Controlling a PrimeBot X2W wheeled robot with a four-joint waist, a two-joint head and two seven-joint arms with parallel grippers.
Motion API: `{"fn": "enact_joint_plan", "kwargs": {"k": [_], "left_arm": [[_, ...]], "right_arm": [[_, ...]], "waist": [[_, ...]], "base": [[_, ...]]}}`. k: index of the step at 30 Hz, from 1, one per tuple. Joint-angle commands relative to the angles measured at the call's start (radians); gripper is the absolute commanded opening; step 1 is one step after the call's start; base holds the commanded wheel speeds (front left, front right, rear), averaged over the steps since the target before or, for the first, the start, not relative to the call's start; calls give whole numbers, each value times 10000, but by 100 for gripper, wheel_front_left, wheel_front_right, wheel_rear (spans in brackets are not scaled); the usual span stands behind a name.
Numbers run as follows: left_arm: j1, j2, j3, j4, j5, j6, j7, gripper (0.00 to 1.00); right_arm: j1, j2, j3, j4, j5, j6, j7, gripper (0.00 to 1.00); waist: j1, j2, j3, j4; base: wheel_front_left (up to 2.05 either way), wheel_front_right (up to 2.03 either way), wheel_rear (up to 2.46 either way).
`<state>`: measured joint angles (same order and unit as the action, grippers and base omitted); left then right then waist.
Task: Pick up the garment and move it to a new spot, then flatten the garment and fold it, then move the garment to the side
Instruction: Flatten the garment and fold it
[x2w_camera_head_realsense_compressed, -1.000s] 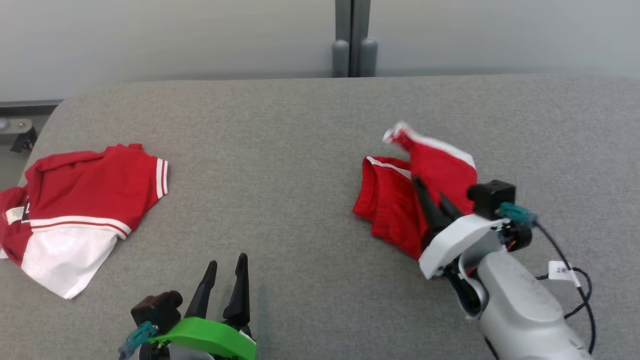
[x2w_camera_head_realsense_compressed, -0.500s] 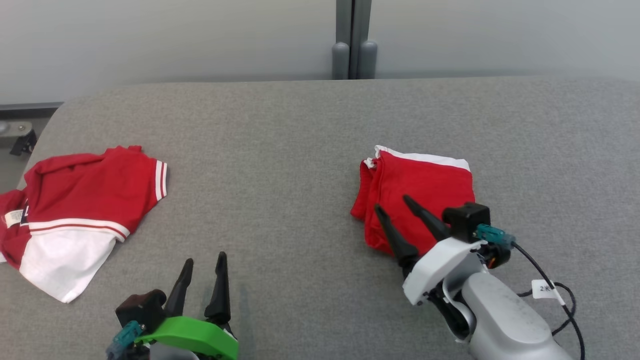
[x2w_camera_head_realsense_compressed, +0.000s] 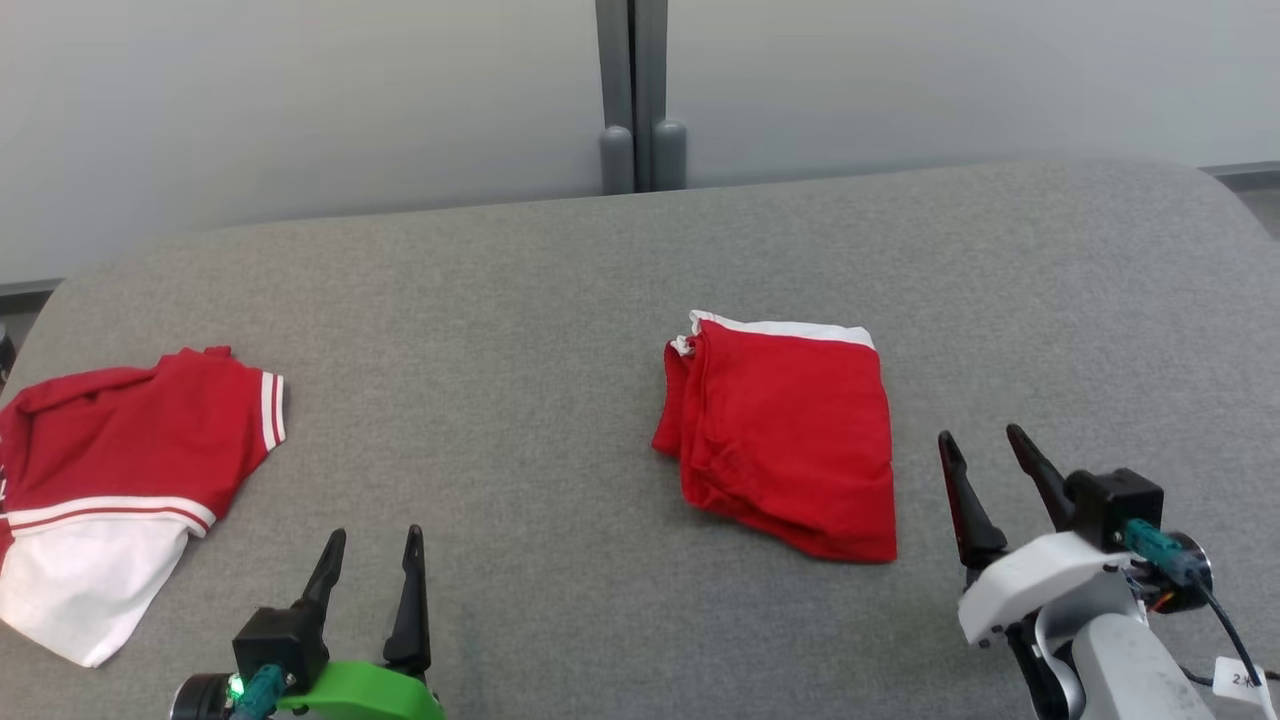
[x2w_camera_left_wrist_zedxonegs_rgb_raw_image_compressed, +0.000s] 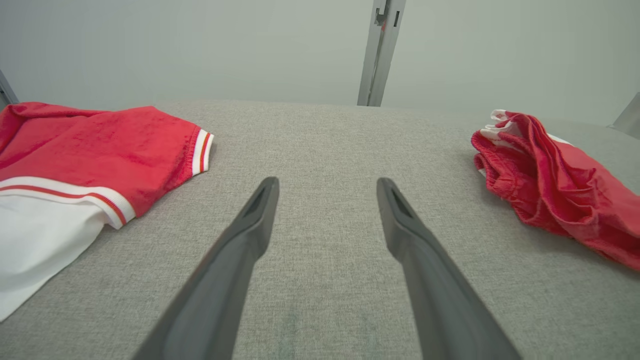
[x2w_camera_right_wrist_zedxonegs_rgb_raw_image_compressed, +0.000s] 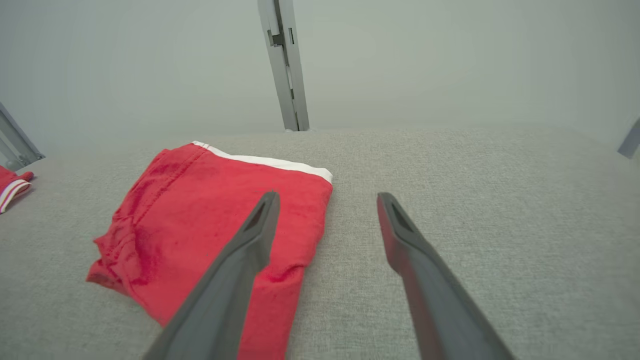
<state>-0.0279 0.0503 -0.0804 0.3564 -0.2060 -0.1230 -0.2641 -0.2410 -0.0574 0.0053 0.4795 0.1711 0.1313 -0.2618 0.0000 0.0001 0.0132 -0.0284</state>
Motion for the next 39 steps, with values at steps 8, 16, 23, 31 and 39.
{"fn": "enact_joint_plan", "kwargs": {"k": [8,16,23,31,39], "left_arm": [[876,23,-163,-356,258,292,-3,100],[880,22,-385,-371,-4,387,-3,100],[369,23,-566,-590,-141,300,-3,100],[-258,23,-763,-522,-251,163,-3,100],[-803,21,-991,-198,-406,42,-3,100]], "right_arm": [[1166,51,-421,-118,20,-11,-45,100],[1122,48,-298,-34,99,-11,-46,100],[394,46,13,34,43,-11,-46,100],[-1082,30,581,478,269,-11,-46,0],[-2167,46,1342,1674,123,-11,-43,0]], "waist": [[0,-1,-344,-309],[0,-1,-233,-230],[0,-1,445,102],[0,-1,1444,609],[0,-1,1916,1346]], "base": [[0,0,0],[0,0,0],[0,0,0],[0,0,0],[0,0,0]]}}
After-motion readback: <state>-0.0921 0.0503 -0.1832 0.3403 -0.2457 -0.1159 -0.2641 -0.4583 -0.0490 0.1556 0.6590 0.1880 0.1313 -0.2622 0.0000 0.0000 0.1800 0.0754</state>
